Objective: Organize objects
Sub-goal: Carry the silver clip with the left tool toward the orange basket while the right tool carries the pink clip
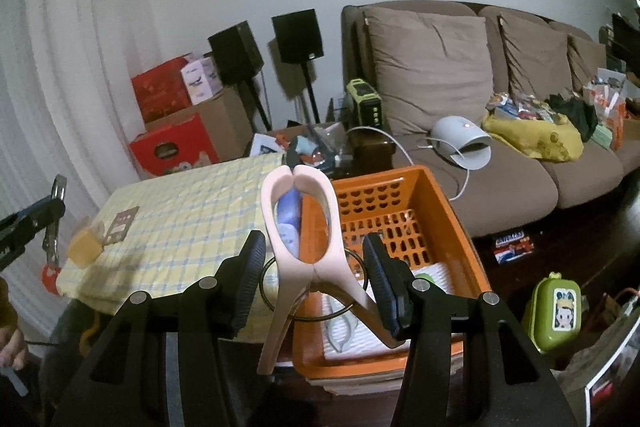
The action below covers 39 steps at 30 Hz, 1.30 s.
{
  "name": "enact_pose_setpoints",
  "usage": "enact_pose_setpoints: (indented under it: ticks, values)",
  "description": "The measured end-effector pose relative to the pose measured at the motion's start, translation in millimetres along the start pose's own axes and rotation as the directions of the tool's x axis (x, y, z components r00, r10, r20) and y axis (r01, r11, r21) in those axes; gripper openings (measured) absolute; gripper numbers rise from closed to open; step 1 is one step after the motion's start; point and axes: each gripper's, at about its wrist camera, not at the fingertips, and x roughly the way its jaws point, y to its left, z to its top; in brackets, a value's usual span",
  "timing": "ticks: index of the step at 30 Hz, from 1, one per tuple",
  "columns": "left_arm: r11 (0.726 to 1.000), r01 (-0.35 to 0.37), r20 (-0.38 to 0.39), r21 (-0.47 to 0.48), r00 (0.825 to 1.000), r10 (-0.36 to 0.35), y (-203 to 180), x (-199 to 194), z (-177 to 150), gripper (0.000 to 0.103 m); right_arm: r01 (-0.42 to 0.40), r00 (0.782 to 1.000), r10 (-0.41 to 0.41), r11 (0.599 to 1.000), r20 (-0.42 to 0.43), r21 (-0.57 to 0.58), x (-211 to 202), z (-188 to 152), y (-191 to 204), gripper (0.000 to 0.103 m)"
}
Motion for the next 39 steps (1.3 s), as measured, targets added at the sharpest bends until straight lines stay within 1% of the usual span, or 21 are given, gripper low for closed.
enact_pose_setpoints:
  ticks: [11, 15, 23, 31, 39]
  values:
    - [0.999, 0.029, -0.003, 0.032, 1.0, -0.029, -23, 5, 3, 0.028, 0.019, 1.0, -0.02, 0.999, 0.012, 0.031, -6, 5, -17, 0.052]
    - [0.998, 0.06, -0.013, 0.028, 0.998, -0.059, -28, 9, 1, 0.028, 0.024, 1.0, -0.025, 0.999, 0.016, 0.036, -8, 4, -19, 0.052]
    - [0.996, 0.08, -0.025, 0.033, 0.997, -0.079, -37, 15, -2, 0.028, 0.032, 0.999, -0.032, 0.999, 0.015, 0.038, -8, 5, -21, 0.052]
    - [0.995, 0.099, -0.02, 0.034, 0.995, -0.098, -44, 18, -1, 0.028, 0.036, 0.999, -0.037, 0.998, 0.016, 0.047, -9, 5, -27, 0.052]
    - [0.991, 0.123, -0.017, 0.048, 0.992, -0.122, -57, 19, 0, 0.028, 0.044, 0.998, -0.046, 0.998, 0.036, 0.046, -16, 6, -30, 0.052]
